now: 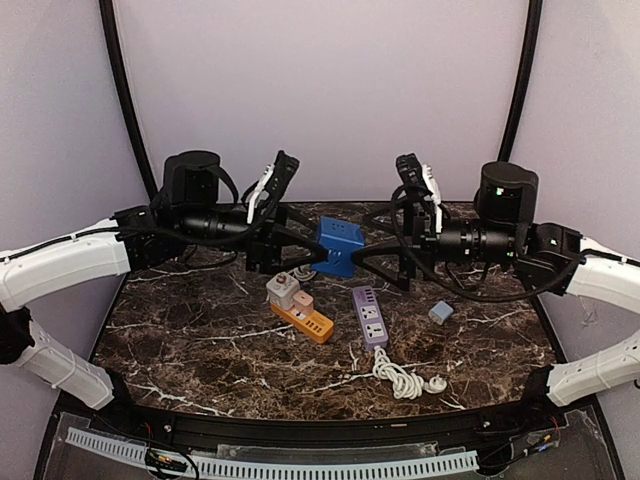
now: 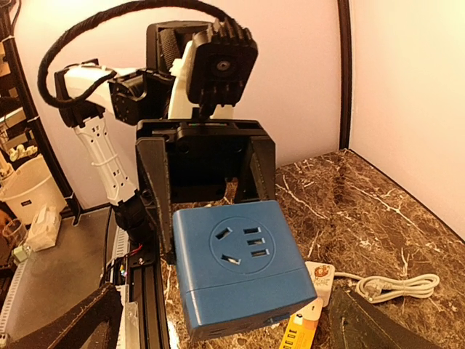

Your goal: Insert the plug

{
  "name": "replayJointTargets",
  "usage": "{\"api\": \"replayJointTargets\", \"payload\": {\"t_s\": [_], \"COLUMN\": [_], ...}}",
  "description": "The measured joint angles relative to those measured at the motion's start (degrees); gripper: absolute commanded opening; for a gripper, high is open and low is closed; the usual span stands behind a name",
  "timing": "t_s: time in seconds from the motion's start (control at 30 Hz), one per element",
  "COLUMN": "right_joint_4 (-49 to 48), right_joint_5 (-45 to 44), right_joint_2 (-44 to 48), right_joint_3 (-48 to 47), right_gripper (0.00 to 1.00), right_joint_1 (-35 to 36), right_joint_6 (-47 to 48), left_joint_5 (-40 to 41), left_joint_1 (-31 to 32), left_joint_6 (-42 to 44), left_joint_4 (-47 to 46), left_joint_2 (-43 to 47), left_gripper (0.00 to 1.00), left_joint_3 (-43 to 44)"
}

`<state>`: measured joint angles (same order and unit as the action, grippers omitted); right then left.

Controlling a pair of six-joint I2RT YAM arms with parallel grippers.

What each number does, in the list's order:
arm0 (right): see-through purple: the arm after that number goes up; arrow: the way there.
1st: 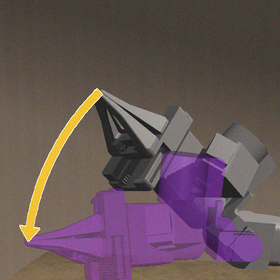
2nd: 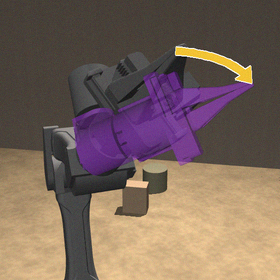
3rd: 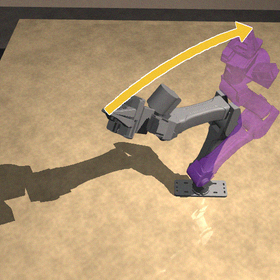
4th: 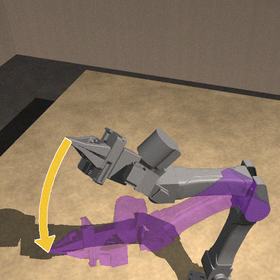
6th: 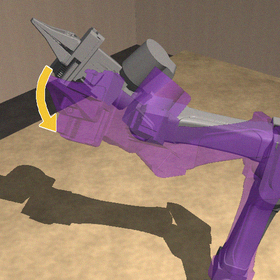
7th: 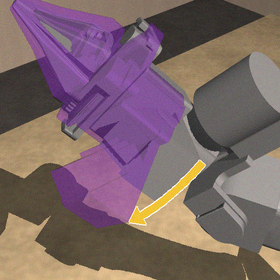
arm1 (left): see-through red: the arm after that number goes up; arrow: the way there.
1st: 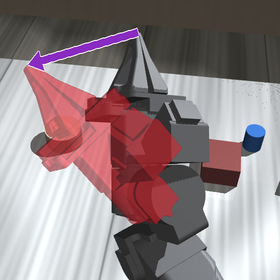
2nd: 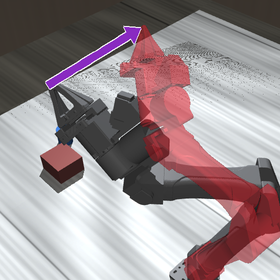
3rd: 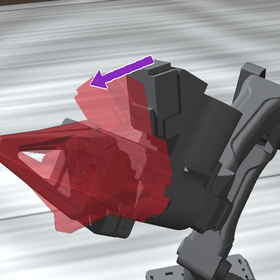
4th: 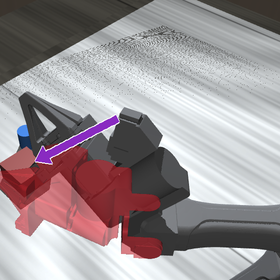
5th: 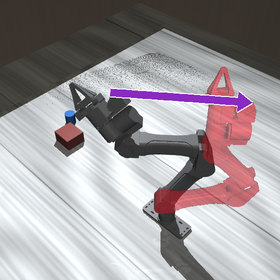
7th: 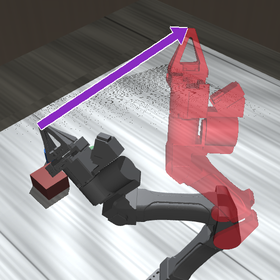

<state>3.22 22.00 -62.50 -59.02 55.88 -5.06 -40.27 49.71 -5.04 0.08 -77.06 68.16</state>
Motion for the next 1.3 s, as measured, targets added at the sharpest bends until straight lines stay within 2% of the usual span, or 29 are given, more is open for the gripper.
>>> {"api": "replayJointTargets", "payload": {"t_s": [0.3,0.53,0.73,1.13,1.3], "right_joint_4": [-4.46,-5.88,-7.63,-9.25,-10.78], "right_joint_5": [-2.16,-1.79,0.50,2.43,3.39], "right_joint_2": [1.01,1.36,1.18,-1.44,-2.38], "right_joint_3": [0.00,0.00,0.00,-1.09,-1.18], "right_gripper": [0.99,0.97,0.91,0.75,0.77], "right_joint_1": [-0.02,-0.02,0.00,0.02,0.02], "right_joint_6": [-10.16,-13.27,-13.94,-14.67,-15.96], "left_joint_5": [-3.32,-5.84,-7.04,-7.08,-7.04], "left_joint_1": [0.00,0.00,0.00,-0.04,-0.04], "left_joint_6": [-8.57,-14.56,-19.34,-23.96,-24.33], "left_joint_4": [-12.66,-20.83,-27.58,-33.99,-34.71], "left_joint_2": [0.00,-0.04,-0.94,-3.80,-4.57], "left_gripper": [0.01,0.01,0.01,0.01,0.01], "left_joint_3": [-2.19,-3.37,-3.50,-3.50,-3.52]}}
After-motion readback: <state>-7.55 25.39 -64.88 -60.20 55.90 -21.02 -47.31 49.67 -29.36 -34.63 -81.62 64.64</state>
